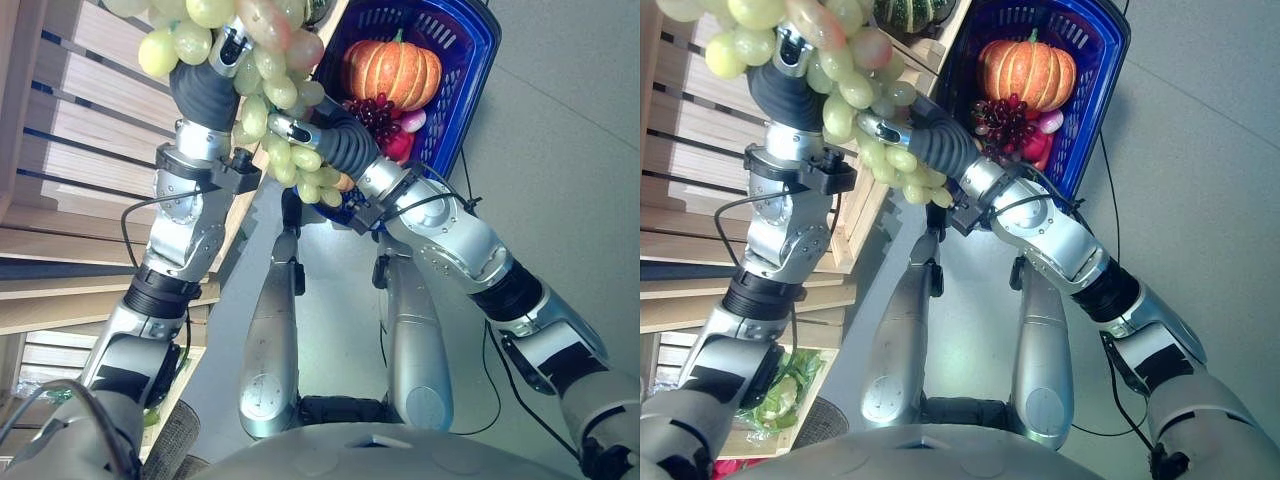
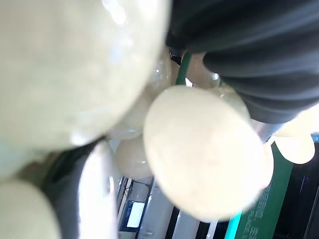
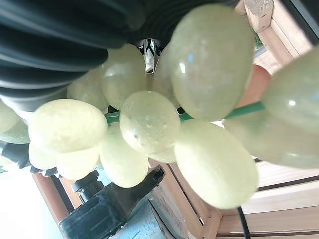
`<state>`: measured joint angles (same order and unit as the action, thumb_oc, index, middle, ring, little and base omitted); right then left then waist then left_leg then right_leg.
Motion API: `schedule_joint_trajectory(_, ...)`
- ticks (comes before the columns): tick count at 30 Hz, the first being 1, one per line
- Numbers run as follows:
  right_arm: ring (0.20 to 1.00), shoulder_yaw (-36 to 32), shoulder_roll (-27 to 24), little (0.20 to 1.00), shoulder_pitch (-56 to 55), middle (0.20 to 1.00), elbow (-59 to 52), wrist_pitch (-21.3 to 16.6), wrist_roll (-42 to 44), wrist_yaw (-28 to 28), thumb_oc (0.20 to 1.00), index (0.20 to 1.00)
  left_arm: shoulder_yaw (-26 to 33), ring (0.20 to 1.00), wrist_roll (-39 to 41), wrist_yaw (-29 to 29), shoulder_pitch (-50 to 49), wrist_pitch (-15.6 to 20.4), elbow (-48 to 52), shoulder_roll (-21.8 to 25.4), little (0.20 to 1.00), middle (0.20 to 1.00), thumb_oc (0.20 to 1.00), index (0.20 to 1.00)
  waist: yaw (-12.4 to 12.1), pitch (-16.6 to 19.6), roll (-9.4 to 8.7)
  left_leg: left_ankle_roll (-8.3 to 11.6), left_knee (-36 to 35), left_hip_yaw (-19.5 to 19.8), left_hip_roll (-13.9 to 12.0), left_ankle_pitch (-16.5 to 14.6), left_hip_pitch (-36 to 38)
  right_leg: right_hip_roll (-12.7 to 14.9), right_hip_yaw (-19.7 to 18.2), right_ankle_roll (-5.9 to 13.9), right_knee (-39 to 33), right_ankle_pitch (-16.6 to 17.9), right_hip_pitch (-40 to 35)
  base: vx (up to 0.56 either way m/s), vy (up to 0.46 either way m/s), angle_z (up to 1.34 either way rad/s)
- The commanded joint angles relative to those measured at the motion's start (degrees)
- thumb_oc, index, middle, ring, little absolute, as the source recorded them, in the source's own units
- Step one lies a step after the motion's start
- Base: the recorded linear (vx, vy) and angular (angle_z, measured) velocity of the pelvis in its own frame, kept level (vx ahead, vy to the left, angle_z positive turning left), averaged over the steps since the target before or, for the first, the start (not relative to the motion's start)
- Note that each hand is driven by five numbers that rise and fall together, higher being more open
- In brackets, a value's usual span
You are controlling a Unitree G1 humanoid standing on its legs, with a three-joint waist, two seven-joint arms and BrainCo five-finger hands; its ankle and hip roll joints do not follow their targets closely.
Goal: Pick up fruits and vegetables into the basket
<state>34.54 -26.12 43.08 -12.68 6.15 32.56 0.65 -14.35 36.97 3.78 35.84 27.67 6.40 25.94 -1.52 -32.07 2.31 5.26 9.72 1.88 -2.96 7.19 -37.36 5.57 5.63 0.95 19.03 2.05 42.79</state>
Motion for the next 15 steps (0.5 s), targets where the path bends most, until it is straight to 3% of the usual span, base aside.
schedule_joint_trajectory(1,0.200,-0.05,3.86,0.200,2.16,0.200,-4.87,-3.61,0.33,-1.53,0.200,0.200,-0.18,0.222,1.40,-2.34,0.53,2.04,6.73,-0.42,0.222,0.222,0.222,0.222,-0.67,2.27,-1.65,-3.89,-0.68,-2.03,6.75,-3.48,0.34,-3.99,3.93,0.89,-3.65,-3.63,-5.19,0.00,0.000,0.00)
schedule_joint_trajectory(2,0.200,-0.06,3.90,0.200,2.29,0.200,-4.81,-3.61,0.36,-1.46,0.200,0.200,-0.20,0.762,1.79,-2.79,0.58,1.80,6.50,-0.42,0.762,0.762,0.762,0.762,-0.65,2.27,-1.64,-3.93,-0.68,-1.99,6.80,-3.48,0.34,-4.03,3.90,0.89,-3.62,-3.65,-5.16,0.00,0.000,0.00)
schedule_joint_trajectory(3,0.200,-0.05,3.93,0.200,2.38,0.200,-4.70,-3.77,0.31,-1.22,0.200,0.200,-0.25,1.000,1.29,-3.91,0.31,1.02,6.21,-0.75,1.000,1.000,1.000,1.000,-0.66,2.27,-1.62,-3.91,-0.53,-1.97,6.87,-3.49,0.19,-4.01,3.91,0.87,-3.64,-3.64,-5.10,0.00,0.000,0.00)
schedule_joint_trajectory(10,0.200,-0.42,3.75,0.200,2.18,0.200,-4.37,-4.54,0.45,-0.36,0.200,0.200,0.08,1.000,2.41,-11.04,-1.06,-3.41,4.59,-1.03,1.000,1.000,1.000,1.000,-0.77,2.27,-1.43,-3.98,-0.36,-1.88,7.09,-3.40,-0.03,-3.84,4.23,0.92,-3.87,-3.56,-5.16,0.00,0.000,0.00)
schedule_joint_trajectory(15,0.200,-0.77,4.00,0.200,1.95,0.200,-4.03,-5.13,0.09,0.38,0.200,0.200,0.39,1.000,3.47,-12.90,-1.91,-5.93,3.58,-1.39,1.000,1.000,1.000,1.000,-0.87,2.27,-1.24,-4.02,-0.07,-1.91,7.22,-3.45,-0.14,-3.66,4.49,0.93,-3.81,-3.63,-5.19,0.00,0.000,0.00)
